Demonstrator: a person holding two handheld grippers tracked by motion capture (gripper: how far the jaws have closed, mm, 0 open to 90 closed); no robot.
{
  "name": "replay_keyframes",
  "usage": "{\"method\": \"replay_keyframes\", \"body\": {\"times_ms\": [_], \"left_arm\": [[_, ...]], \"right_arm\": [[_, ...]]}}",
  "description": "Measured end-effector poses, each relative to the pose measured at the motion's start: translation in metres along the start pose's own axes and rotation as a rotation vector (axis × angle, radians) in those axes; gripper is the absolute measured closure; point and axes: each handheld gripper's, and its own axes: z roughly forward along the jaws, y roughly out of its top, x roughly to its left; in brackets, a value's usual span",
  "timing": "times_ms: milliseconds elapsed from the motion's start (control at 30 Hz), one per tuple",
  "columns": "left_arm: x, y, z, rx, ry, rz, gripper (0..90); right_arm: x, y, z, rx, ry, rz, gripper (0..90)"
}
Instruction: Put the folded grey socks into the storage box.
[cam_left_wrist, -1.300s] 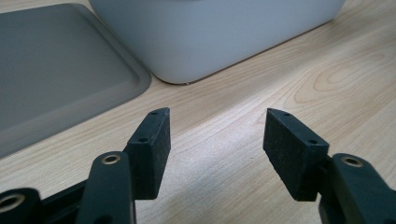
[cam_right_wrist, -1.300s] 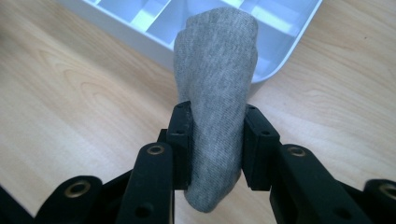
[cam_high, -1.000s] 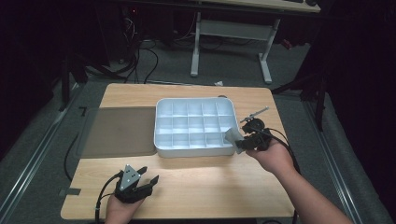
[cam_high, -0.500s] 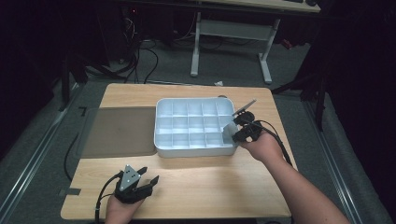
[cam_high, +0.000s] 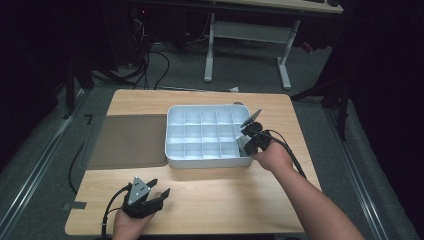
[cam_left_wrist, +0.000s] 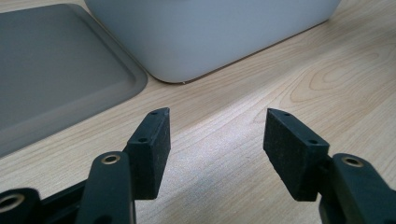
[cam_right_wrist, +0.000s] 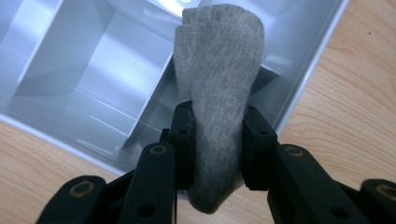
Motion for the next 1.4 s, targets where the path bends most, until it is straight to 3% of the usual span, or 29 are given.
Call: {"method": "replay_keyframes", "body": {"times_ms": [67,233,567,767,1000,1400], "left_arm": [[0.000,0.000,0.000,0.000,0.000,0.000,41.8],[0.000,0.000,0.001,0.003,-0.001,-0.001,41.8],[-0.002,0.000,0.001,0.003,-0.004,0.006,41.8],[-0.002,0.000,0.002,0.006,-0.007,0.006,41.8],[-0.001,0.000,0.001,0.008,-0.009,0.005,41.8],[-0.002,-0.001,0.002,0.009,-0.009,0.005,41.8]], "right_arm": [[0.001,0.000,0.003,0.015,0.005,0.017,71.8],[-0.001,-0.001,0.009,0.009,0.027,-0.008,71.8],[-0.002,-0.002,0.015,0.016,0.063,0.001,72.0],[-0.001,0.000,0.021,0.026,0.067,-0.027,72.0],[0.002,0.001,0.028,0.055,0.070,-0.022,71.8],[0.003,0.001,0.026,0.047,0.065,-0.025,68.1]]}}
